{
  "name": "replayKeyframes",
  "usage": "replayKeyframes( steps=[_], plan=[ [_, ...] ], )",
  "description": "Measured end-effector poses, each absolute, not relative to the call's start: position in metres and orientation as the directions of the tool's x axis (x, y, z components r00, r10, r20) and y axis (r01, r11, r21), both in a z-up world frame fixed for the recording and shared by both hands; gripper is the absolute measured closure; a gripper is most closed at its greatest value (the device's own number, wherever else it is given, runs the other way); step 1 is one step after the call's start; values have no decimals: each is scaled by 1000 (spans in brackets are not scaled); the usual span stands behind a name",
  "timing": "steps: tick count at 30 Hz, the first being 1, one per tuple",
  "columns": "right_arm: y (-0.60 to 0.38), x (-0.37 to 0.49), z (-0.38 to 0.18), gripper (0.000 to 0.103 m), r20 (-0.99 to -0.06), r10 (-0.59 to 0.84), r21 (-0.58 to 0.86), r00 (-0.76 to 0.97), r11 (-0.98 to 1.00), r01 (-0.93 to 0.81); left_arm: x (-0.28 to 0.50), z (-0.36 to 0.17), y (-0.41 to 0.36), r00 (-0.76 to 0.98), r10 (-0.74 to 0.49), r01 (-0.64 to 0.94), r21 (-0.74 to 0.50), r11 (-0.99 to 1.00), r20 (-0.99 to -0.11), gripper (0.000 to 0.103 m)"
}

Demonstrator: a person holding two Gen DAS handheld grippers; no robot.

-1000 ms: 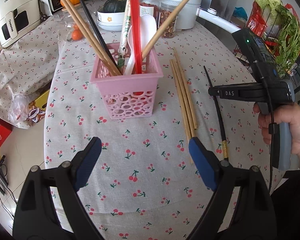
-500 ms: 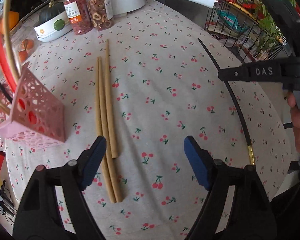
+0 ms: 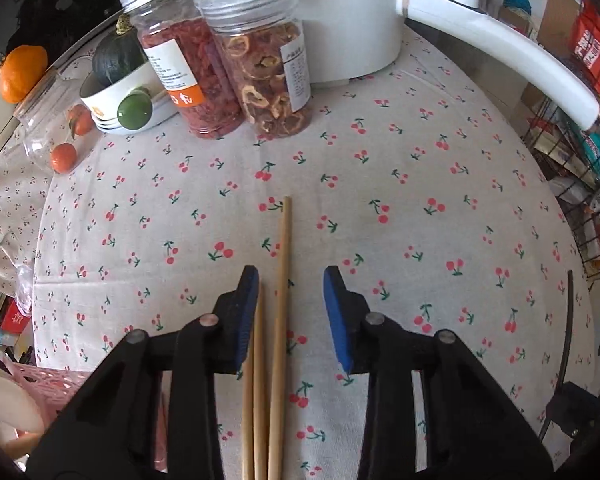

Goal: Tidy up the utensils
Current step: 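Grasp a bamboo chopstick with the left gripper while the right holds the black chopstick, then lift both chopsticks and carry them over the pink basket with both grippers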

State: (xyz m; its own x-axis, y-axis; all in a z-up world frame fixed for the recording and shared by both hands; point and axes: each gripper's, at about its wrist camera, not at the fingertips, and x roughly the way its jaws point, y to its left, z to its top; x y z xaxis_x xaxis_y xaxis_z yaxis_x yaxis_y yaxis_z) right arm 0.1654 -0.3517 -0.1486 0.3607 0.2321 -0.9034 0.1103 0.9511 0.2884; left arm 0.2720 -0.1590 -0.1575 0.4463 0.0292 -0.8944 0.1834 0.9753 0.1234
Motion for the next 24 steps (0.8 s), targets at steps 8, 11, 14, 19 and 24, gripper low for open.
replayKeyframes(
  steps=[8, 11, 14, 19, 24],
  plan=[
    [-353, 170, -152, 97, -902, 246, 304, 355, 945, 118, 282, -176, -158, 435, 0, 205, 99, 974, -900, 83],
    [-354, 171, -153, 97, -903, 243, 303, 353, 945, 125, 281, -176, -163, 427, -35, 233, 73, 970, -904, 94],
    [-353, 170, -151, 97, -904, 236, 297, 358, 946, 128, 277, -174, -169, 417, -32, 256, 84, 963, -909, 96],
    [-357, 167, -145, 97, -895, 229, 303, 383, 942, 146, 242, -151, -187, 430, -96, 304, 43, 952, -898, 96],
    [-360, 155, -128, 97, -866, 232, 332, 444, 929, 161, 187, -119, -195, 468, -180, 393, 21, 919, -865, 96]
  ],
)
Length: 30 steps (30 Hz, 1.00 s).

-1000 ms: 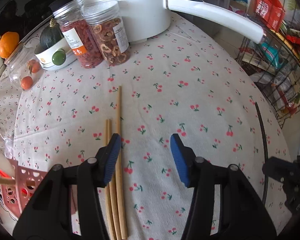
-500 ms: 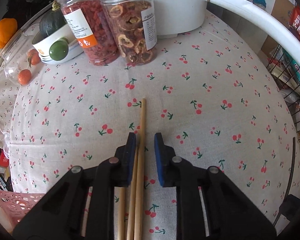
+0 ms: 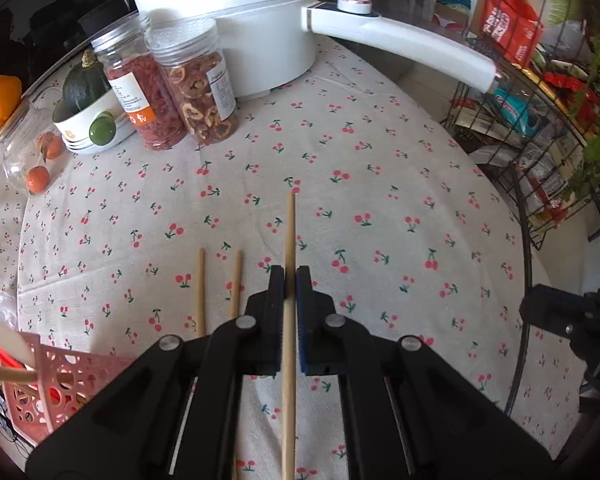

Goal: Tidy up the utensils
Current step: 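Lift both chopsticks and carry them over the pink basket with both grippers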

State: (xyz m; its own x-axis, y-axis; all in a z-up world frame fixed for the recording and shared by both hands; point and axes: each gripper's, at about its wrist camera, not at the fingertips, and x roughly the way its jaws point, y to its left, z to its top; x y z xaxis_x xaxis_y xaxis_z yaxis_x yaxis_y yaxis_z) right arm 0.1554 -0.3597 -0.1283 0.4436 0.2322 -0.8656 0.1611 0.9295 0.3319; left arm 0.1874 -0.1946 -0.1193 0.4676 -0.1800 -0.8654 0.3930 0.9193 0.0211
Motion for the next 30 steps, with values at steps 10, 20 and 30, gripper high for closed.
replayKeyframes(
  steps=[10, 20, 30],
  plan=[
    [-345, 113, -80, 97, -778, 230, 365, 585, 923, 121, 89, -62, -160, 526, -360, 527, -36, 849, -771, 96],
    [-306, 87, -29, 97, -682, 213, 296, 699, 955, -3, 40, -4, -81, 651, -462, 496, -124, 859, -602, 96],
    [-253, 80, 15, 97, -603, 251, 219, 758, 965, -145, 35, 50, -8, 792, -458, 406, -212, 889, -404, 97]
  ],
)
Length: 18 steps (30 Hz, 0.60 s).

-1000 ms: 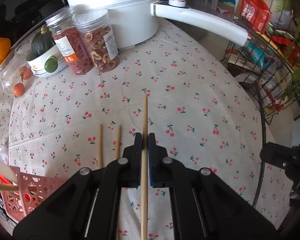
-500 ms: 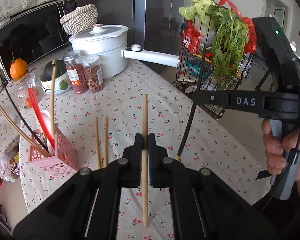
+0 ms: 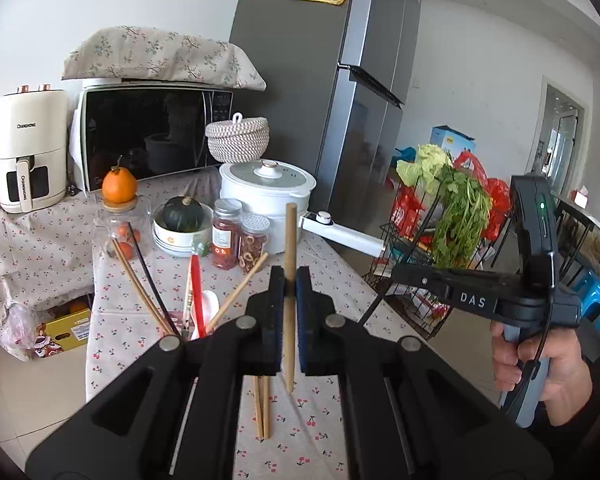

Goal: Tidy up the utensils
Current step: 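Lift both chopsticks and carry them over the pink basket with both grippers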

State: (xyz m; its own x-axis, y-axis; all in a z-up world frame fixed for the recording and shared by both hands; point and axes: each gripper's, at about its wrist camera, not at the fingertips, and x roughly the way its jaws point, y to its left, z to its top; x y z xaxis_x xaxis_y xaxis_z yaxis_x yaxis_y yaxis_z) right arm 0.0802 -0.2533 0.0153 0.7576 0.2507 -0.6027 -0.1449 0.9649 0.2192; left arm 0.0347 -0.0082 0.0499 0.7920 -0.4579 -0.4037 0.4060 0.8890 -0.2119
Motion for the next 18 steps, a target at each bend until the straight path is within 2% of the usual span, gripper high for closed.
replayKeyframes(
  steps=[4, 8, 18],
  plan=[
    [-232, 77, 28, 97, -576, 293, 209, 763, 955, -209, 37, 65, 16, 854, -396, 345, -202, 916, -337, 97],
    [-212, 74, 36, 97, -552, 331, 217, 766, 943, -251, 46, 65, 31, 898, -312, 270, -172, 947, -309, 96],
    [-183, 91, 40, 97, -508, 384, 263, 771, 922, -285, 87, 23, 40, 908, -211, 176, -129, 976, -361, 97]
  ],
)
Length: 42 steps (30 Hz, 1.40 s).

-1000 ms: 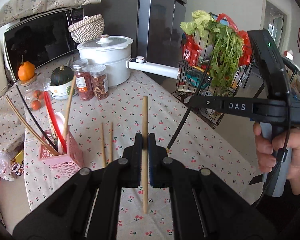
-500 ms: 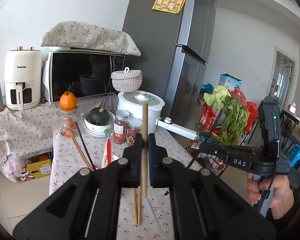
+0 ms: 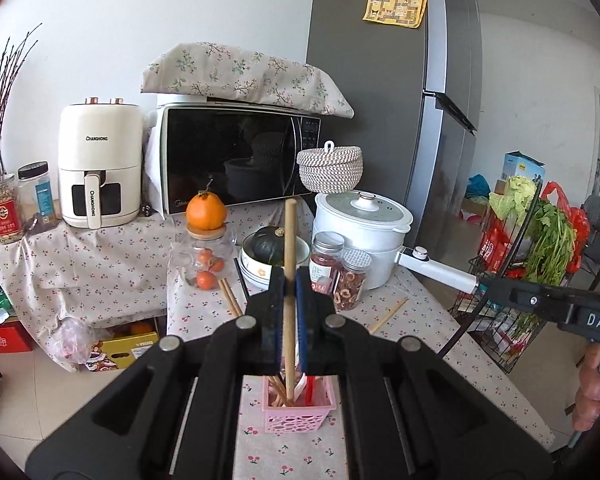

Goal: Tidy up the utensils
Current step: 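Lift both chopsticks and carry them over the pink basket with both grippers, then lower both chopsticks into the pink basket and open both grippers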

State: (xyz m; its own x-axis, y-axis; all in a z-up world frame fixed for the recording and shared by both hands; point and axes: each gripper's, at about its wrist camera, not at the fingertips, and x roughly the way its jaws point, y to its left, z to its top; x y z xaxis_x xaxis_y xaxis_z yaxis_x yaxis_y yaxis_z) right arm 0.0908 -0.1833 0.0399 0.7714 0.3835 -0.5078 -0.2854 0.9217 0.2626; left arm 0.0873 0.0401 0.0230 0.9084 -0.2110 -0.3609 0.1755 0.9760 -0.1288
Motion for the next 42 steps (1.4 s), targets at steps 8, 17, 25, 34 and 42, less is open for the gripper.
replayKeyframes(
  steps=[8, 17, 25, 34, 42],
  plan=[
    [-171, 105, 41, 97, -457, 415, 304, 786, 904, -300, 110, 2, 36, 876, -194, 167, -100, 981, -440, 96],
    [-153, 124, 28, 97, -452, 438, 318, 777, 893, -318, 104, -2, 43, 842, -172, 132, -114, 985, -511, 44],
    [-151, 134, 18, 97, -431, 434, 322, 791, 893, -315, 98, -22, 59, 781, -145, 95, -113, 989, -607, 23],
    [-156, 141, 15, 97, -394, 425, 349, 815, 889, -295, 98, -37, 75, 736, -149, 70, -145, 987, -660, 23],
    [-145, 147, 3, 97, -420, 441, 337, 793, 887, -316, 97, -40, 78, 727, -150, 69, -146, 987, -670, 23]
  ],
)
